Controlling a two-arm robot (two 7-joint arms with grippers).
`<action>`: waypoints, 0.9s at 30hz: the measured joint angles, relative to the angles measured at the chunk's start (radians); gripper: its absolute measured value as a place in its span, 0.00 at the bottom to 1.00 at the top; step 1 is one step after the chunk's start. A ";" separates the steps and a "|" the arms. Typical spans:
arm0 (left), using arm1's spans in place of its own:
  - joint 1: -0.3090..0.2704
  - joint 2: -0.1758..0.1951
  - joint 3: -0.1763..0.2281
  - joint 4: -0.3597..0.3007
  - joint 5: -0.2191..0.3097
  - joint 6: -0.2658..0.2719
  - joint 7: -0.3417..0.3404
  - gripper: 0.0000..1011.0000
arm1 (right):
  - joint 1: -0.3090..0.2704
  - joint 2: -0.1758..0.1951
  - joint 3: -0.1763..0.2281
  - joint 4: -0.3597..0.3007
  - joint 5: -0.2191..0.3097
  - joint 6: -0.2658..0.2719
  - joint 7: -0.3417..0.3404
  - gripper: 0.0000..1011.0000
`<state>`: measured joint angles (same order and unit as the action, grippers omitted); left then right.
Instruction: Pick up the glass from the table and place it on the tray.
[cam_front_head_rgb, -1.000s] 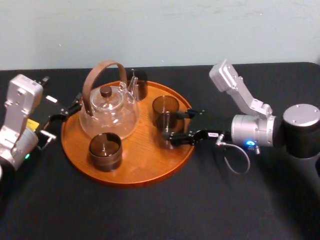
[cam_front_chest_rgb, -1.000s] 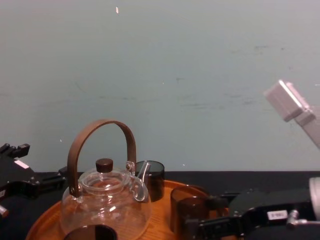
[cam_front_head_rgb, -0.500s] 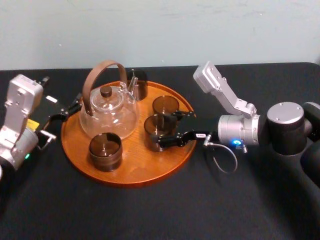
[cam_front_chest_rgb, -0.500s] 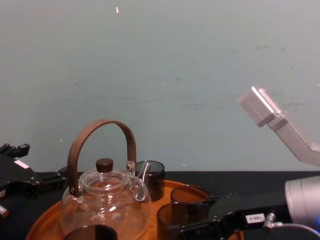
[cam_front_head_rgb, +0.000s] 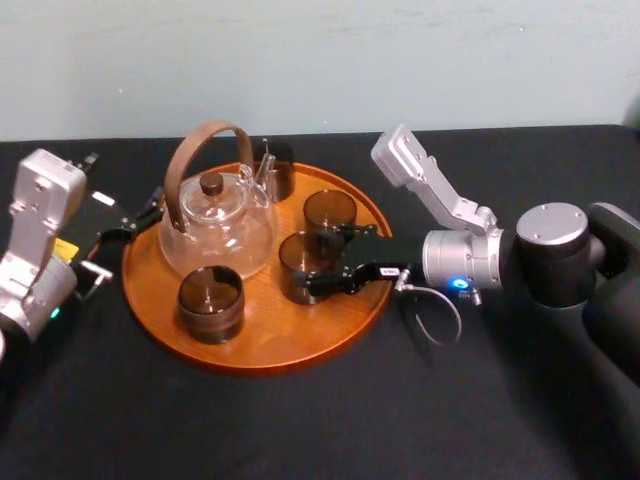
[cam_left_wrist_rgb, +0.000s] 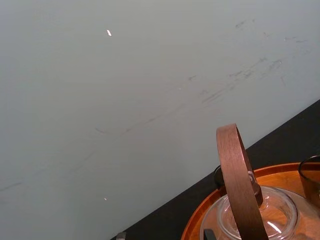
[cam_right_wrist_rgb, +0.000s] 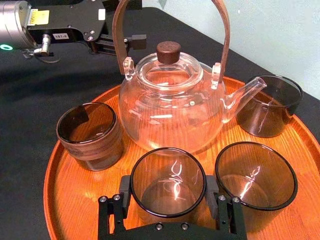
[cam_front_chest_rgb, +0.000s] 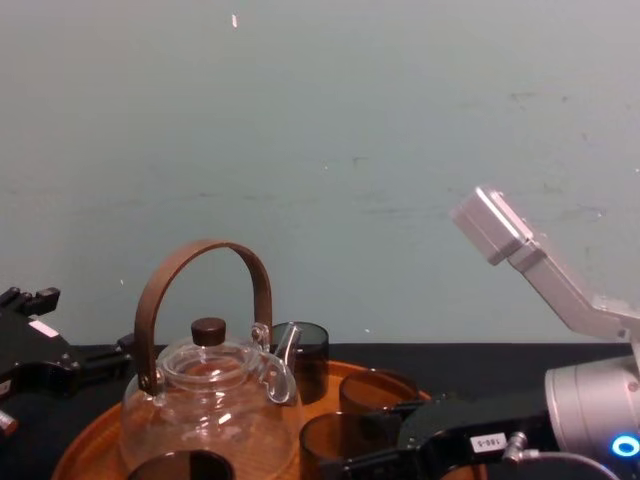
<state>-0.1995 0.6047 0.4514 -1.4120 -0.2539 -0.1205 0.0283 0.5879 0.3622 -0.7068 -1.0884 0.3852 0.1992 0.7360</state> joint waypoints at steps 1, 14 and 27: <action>0.000 0.000 0.000 0.000 0.000 0.000 0.000 0.99 | 0.000 -0.001 0.000 0.002 0.000 0.000 0.000 0.89; 0.000 0.000 0.000 0.000 0.000 0.000 0.000 0.99 | -0.003 0.001 -0.004 -0.002 -0.008 -0.005 -0.005 0.89; 0.000 0.000 0.000 0.000 0.000 0.000 0.000 0.99 | -0.003 0.001 -0.007 0.003 -0.012 0.001 -0.005 0.99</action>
<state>-0.1995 0.6047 0.4514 -1.4120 -0.2539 -0.1205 0.0283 0.5846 0.3629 -0.7141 -1.0853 0.3731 0.2006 0.7315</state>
